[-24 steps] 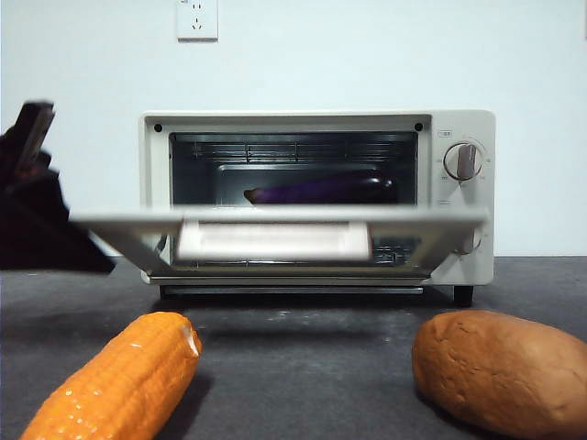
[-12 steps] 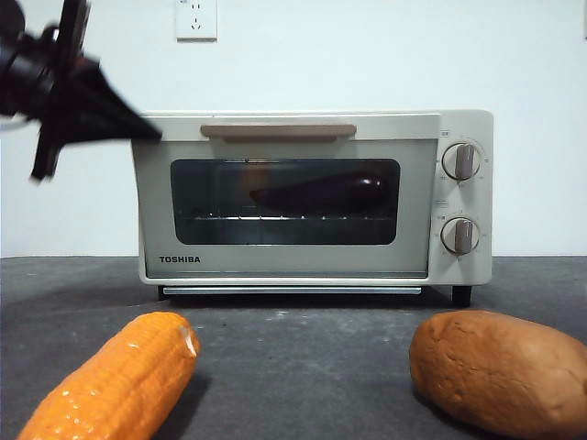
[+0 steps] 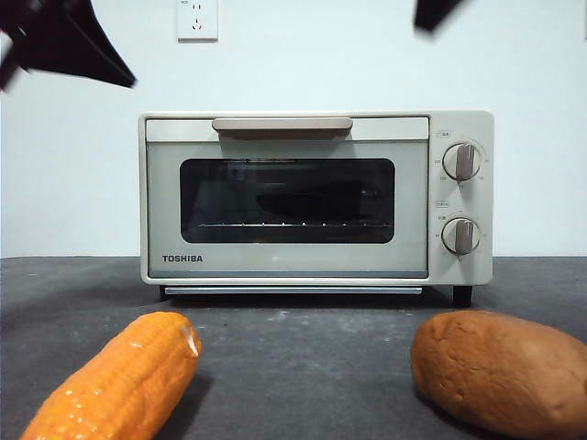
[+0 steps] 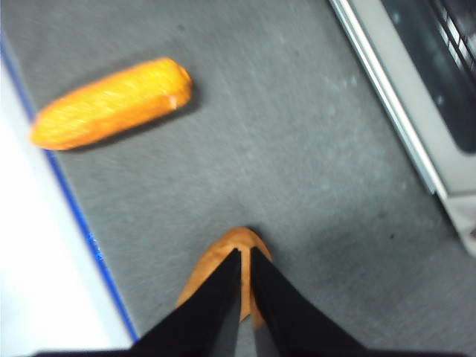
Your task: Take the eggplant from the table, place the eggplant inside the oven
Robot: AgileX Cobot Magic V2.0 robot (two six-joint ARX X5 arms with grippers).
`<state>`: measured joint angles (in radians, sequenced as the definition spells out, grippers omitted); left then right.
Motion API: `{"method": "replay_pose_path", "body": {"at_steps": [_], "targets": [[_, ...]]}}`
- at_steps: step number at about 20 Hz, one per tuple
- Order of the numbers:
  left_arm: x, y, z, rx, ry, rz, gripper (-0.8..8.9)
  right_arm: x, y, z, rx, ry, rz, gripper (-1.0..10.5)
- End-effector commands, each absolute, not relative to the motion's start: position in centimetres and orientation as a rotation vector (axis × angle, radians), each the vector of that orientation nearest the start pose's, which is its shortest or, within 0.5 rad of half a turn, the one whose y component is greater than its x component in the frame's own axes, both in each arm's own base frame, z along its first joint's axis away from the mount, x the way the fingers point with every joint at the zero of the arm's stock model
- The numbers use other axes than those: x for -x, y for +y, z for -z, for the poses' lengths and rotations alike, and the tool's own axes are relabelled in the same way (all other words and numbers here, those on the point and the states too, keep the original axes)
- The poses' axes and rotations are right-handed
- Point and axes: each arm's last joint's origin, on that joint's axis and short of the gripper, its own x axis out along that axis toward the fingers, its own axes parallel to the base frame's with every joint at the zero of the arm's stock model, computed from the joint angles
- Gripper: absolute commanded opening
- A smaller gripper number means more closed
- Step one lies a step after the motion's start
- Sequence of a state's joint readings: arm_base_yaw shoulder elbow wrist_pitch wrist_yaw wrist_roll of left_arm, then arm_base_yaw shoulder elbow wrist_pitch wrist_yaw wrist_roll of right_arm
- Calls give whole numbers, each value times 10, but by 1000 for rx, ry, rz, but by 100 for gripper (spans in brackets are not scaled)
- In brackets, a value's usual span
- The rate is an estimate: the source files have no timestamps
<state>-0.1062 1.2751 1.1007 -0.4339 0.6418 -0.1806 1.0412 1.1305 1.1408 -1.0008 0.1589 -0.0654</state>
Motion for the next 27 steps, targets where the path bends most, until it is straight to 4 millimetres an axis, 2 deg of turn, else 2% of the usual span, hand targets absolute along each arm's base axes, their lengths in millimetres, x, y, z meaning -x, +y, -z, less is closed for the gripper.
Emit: {"method": "replay_pose_path", "body": {"at_steps": [1,5,9,13,16,18,20,27], "targets": [[-247,-47,-335,145,609,574,6,-115,170,-307,541,825,-767,3],[-216,-50,-343,85,555,520,6,-126,151,-284,378,801,-648,3],[-191,-50,-329,53,514,462,6,-133,130,-271,219,721,-547,3],[-162,-48,-282,72,517,409,6,-137,102,-253,71,542,-401,3],[-148,-46,-248,142,481,370,6,-135,90,-234,12,425,-321,3],[-141,-45,-237,159,457,361,6,-132,87,-222,-13,374,-325,3],[-137,-47,-235,180,468,376,6,-131,86,-213,-8,384,-324,3],[-138,-47,-235,182,466,377,6,-130,86,-213,1,386,-324,3]]}}
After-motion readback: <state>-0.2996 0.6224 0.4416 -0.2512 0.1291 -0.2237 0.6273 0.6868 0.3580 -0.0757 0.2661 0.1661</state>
